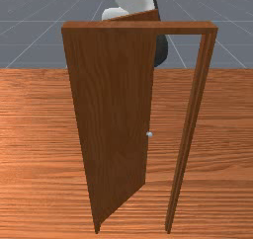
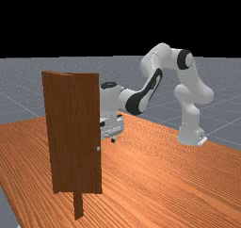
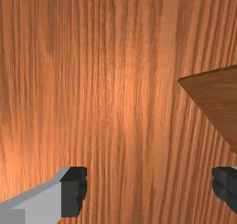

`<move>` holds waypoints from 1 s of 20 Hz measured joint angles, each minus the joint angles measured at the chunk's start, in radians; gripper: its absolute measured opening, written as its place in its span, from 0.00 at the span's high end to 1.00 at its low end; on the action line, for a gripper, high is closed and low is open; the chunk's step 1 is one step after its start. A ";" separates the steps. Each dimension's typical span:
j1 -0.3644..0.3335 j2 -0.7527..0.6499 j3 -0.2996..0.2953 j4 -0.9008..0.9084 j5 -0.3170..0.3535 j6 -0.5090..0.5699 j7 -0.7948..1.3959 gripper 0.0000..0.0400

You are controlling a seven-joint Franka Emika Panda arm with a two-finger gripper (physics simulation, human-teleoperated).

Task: Close the door

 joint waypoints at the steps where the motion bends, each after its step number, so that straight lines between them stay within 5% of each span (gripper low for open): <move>1: 0.006 -0.001 0.005 -0.002 -0.004 0.002 -0.007 0.00; 16: 0.079 0.124 -0.012 0.211 -0.029 -0.108 0.125 0.00; 20: 0.047 0.222 0.022 0.378 0.030 -0.174 0.076 0.00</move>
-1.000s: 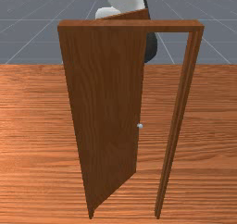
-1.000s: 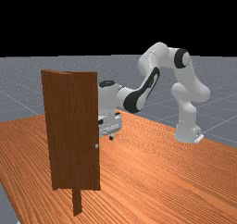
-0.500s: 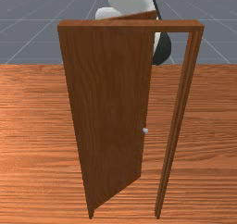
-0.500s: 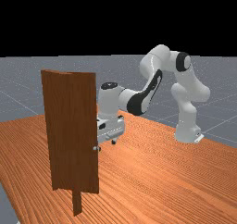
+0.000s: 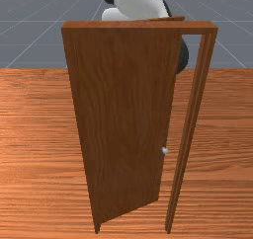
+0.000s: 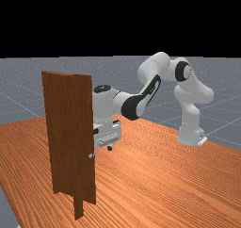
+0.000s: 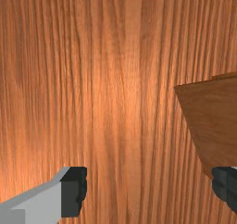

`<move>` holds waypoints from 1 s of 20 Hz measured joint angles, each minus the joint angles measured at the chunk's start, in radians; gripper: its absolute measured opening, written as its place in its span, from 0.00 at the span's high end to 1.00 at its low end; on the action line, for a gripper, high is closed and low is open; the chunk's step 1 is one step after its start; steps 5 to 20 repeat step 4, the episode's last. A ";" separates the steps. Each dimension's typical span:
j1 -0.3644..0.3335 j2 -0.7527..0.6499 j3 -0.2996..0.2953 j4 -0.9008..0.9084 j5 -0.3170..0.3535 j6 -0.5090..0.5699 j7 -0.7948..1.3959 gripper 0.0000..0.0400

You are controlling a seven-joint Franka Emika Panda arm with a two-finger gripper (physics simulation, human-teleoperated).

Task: Close the door

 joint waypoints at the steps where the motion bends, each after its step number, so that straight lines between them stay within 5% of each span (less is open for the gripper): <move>1: -0.008 0.025 0.008 0.043 0.013 -0.018 -0.011 0.00; 4: 0.000 0.141 -0.001 0.248 0.001 -0.109 -0.009 0.00; 20: 0.000 0.141 -0.001 0.248 0.001 -0.109 -0.009 0.00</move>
